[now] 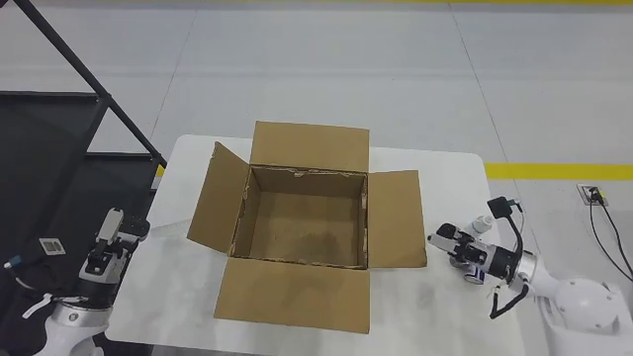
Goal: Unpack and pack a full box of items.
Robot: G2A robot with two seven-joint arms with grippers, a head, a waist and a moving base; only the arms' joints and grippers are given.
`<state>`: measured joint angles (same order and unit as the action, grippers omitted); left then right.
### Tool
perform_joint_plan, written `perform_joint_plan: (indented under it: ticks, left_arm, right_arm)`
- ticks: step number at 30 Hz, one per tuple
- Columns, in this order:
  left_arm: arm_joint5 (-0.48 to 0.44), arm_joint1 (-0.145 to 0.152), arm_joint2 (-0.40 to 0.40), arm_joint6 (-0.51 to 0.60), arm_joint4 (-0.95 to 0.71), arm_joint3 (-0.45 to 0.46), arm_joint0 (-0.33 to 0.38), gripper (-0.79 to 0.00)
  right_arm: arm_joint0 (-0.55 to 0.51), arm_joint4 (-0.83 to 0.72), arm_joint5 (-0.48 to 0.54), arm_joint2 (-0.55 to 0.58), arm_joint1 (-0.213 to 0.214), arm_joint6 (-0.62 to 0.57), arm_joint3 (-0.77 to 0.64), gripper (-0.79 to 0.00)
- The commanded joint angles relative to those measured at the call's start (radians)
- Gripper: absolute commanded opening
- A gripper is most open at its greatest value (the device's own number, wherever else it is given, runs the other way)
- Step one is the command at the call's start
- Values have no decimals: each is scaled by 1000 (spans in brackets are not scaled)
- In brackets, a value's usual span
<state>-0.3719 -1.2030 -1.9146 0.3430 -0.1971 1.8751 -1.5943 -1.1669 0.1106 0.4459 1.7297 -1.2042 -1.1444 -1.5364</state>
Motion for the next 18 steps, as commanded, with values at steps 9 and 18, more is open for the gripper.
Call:
perform_joint_plan:
  ticks: [9,18]
  left_arm:
    - [-10,0,-4,11,-13,-2,-12,0]
    - [-16,0,-6,11,-19,-1,-21,0]
  right_arm:
    - [70,15,-53,-82,13,-2,57,-348]
    - [75,11,-68,-107,28,15,58,-431]
